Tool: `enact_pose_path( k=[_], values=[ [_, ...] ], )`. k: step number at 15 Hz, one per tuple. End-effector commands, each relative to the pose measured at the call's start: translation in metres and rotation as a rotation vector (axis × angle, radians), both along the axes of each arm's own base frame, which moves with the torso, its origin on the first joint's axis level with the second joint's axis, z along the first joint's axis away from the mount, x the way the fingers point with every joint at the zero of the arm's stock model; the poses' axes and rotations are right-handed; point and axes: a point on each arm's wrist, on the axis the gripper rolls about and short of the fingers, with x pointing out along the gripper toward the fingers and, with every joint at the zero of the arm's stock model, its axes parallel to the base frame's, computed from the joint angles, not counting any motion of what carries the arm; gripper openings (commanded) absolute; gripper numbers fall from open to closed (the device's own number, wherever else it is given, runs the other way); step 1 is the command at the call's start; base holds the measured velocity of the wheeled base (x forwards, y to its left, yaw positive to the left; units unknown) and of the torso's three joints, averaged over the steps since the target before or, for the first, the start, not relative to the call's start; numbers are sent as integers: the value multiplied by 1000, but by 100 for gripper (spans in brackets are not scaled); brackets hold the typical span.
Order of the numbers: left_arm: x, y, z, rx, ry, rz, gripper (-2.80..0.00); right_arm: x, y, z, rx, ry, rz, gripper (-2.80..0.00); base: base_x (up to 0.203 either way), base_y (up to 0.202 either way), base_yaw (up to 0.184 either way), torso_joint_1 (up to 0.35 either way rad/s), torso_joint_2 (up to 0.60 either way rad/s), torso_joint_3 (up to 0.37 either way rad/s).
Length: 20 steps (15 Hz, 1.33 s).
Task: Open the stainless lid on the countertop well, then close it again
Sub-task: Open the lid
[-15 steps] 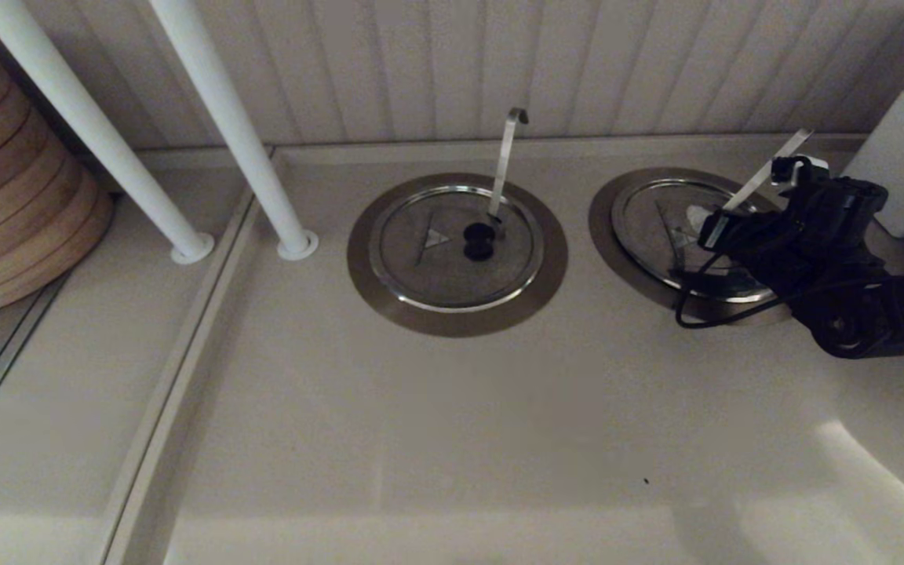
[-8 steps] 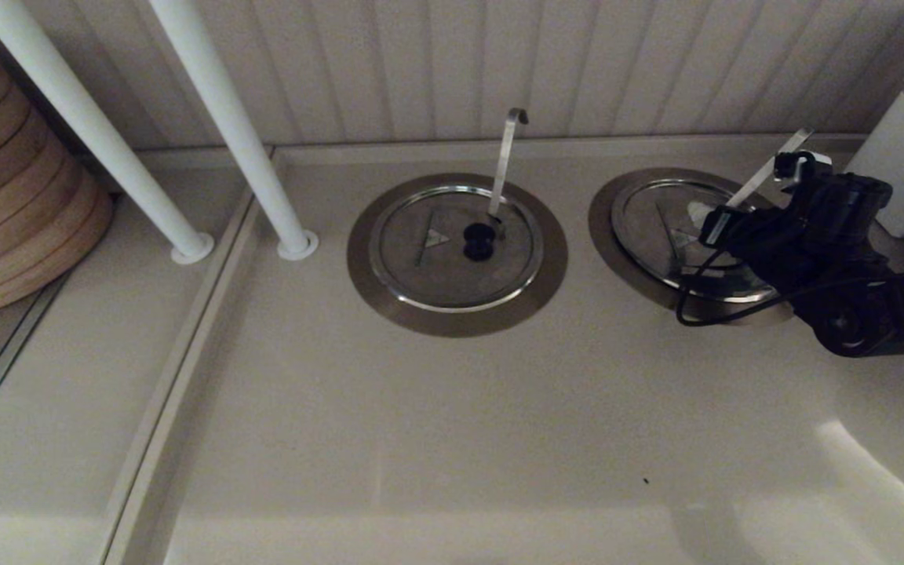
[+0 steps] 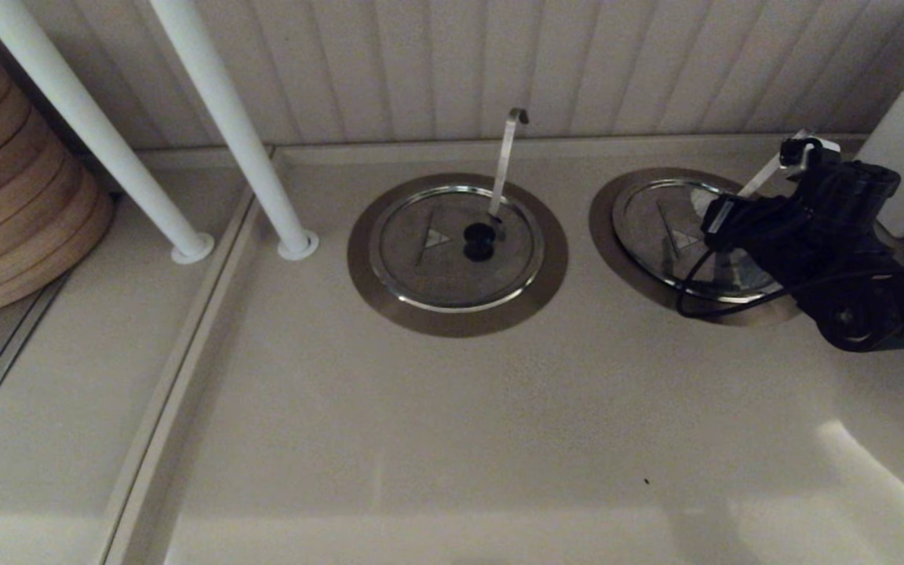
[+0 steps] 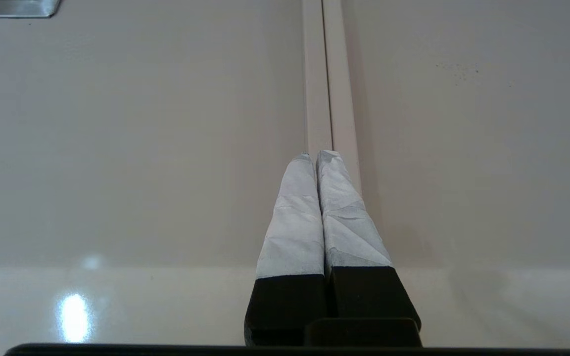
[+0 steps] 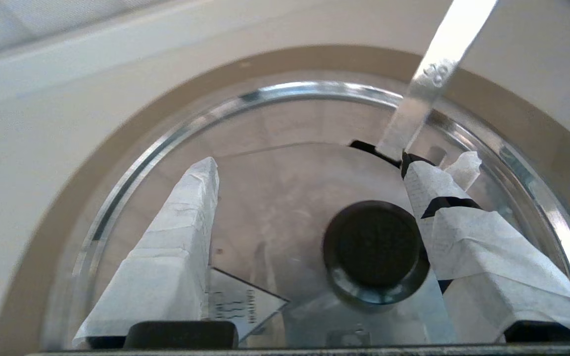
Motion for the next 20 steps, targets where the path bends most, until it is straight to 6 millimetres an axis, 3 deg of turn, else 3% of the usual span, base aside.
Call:
enact_pose_path(
  k=[1,7,14,20],
  values=[
    [0,0,0,0,1,1,-280,-3,3,6,1,-20,-2,0,0,0,0,0,0,0],
    [0,0,0,0,1,0,-280,16,-7,-14,-4,19,-81,0,0,0,0,0,0,0],
    [0,0,0,0,1,2,-280,20,-9,-25,-8,48,-87,0,0,0,0,0,0,0],
    [0,0,0,0,1,1,-280,15,2,-20,0,38,-47,0,0,0,0,0,0,0]
  ],
)
